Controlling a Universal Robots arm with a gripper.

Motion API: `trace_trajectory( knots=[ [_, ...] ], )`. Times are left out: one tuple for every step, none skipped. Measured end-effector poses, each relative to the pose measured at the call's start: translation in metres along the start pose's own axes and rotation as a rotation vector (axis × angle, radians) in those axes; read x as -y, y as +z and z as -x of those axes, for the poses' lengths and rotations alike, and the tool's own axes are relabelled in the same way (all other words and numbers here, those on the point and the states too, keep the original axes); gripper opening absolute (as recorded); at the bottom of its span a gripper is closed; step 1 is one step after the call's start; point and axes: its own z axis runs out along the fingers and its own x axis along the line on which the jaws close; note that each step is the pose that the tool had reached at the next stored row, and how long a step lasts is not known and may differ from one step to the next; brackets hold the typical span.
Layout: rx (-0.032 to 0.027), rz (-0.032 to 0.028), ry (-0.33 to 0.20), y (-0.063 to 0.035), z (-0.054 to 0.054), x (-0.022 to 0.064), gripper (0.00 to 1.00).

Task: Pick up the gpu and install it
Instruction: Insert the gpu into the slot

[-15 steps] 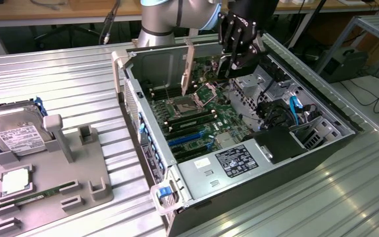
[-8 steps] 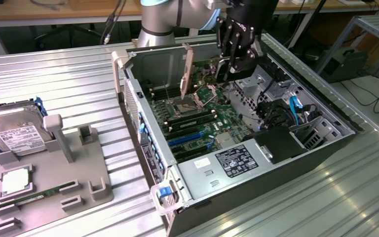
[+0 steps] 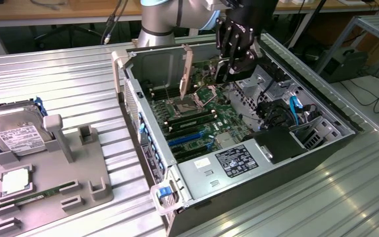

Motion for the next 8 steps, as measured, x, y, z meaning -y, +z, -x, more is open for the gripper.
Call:
trace_trajectory(
  knots=[
    [0.0000, 0.0001, 0.000, 0.0000, 0.0000, -0.0016, 0.29],
    [-0.0001, 0.0001, 0.000, 0.0000, 0.0000, -0.0022, 0.29],
    [-0.0001, 0.0003, 0.000, 0.0000, 0.0000, -0.0023, 0.29],
    [-0.0002, 0.0005, 0.000, 0.0000, -0.0001, -0.0028, 0.29],
    [-0.0002, 0.0007, 0.000, 0.0001, 0.0000, -0.0031, 0.29],
    [-0.0002, 0.0010, 0.000, 0.0003, 0.0000, -0.0033, 0.29],
    [0.0002, 0.0014, 0.000, 0.0010, 0.0005, -0.0033, 0.29],
    [0.0002, 0.0022, -0.001, 0.0021, 0.0005, -0.0034, 0.29]
  ],
)
